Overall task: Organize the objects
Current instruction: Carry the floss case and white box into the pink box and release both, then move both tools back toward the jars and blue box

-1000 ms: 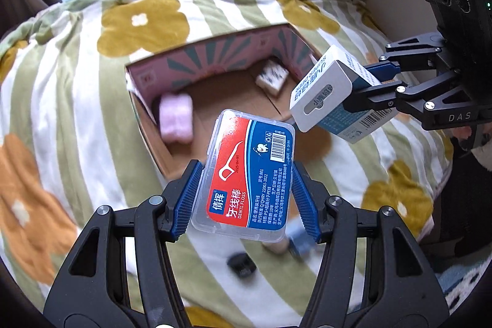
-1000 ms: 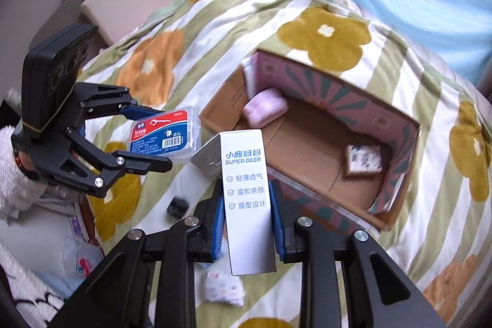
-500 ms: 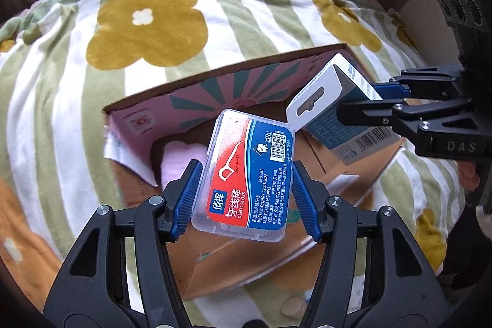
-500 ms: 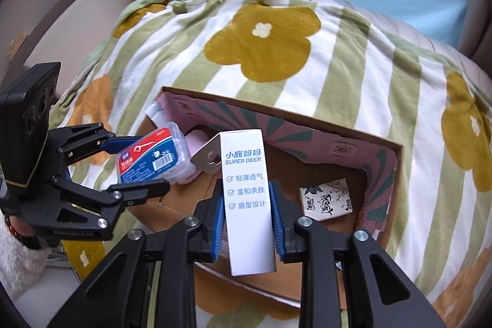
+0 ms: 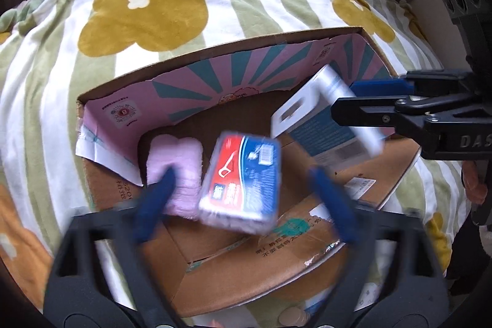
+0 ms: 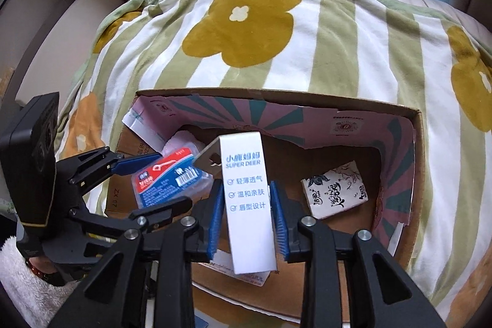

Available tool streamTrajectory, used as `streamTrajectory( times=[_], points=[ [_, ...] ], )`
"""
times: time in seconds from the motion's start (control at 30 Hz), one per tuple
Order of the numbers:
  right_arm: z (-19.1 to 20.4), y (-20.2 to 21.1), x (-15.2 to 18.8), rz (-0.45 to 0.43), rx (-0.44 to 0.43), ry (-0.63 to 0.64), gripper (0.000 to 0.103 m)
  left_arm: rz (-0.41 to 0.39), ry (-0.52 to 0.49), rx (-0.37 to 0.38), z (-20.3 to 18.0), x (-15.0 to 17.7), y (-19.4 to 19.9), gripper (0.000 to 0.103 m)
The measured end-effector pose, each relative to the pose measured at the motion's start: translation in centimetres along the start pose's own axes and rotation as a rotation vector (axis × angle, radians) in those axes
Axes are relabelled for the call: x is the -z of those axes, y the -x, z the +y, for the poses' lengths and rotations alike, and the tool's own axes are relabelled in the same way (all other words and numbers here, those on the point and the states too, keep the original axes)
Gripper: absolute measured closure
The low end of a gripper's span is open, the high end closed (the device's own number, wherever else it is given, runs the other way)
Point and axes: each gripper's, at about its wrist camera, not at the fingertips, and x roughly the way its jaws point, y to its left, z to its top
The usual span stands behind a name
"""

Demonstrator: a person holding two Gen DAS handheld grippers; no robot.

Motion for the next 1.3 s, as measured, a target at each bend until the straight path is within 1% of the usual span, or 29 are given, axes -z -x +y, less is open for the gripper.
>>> streamTrajectory(
  times=[0.03, 0.07, 0.17, 0.3, 0.47, 0.63, 0.83, 1.0, 1.13, 1.23, 1.3],
  points=[
    [-0.2, 0.3, -0.1, -0.013, 0.015, -0.011, 0.036, -0.004, -0.009, -0.003, -0.1, 0.1, 0.2, 0.000],
    [-0.4, 0.9, -0.2, -0.036, 0.026, -0.021, 0.023, -0.012, -0.013, -0.005, -0.1, 0.2, 0.4, 0.000],
    [-1.2, 2.3, -0.2, -0.073, 0.032, -0.064, 0.022, -0.026, -0.010, -0.029, 0.0, 0.7, 1.2, 0.000],
    [-1.8, 3.2, 0.0, -0.089, 0.029, -0.089, 0.022, -0.047, 0.037, -0.016, 0.6, 1.7, 2.5, 0.000],
    [-1.5, 3.4, 0.7, -0.086, 0.042, -0.080, 0.022, -0.065, 0.076, -0.009, 1.2, 2.9, 3.8, 0.000],
    [-0.6, 4.0, 1.6, -0.093, 0.048, -0.059, 0.022, -0.073, 0.079, -0.011, 1.2, 3.7, 4.9, 0.000],
    [0.7, 5.2, 2.3, -0.124, 0.059, -0.026, 0.022, -0.084, 0.085, -0.008, 1.0, 4.5, 6.5, 0.000],
    [1.8, 7.5, 3.3, -0.204, 0.070, 0.004, 0.022, -0.106, 0.099, -0.007, 0.9, 5.2, 8.7, 0.000],
    [2.4, 9.8, 4.3, -0.267, 0.044, -0.003, 0.022, -0.140, 0.101, -0.003, 0.5, 5.8, 11.0, 0.000],
    [3.4, 11.6, 5.0, -0.317, 0.093, 0.027, 0.022, -0.160, 0.117, -0.005, 0.4, 6.4, 12.6, 0.000],
    [4.1, 12.7, 5.5, -0.339, 0.104, 0.046, 0.022, -0.162, 0.143, 0.006, 0.4, 7.1, 13.7, 0.000]
  ],
)
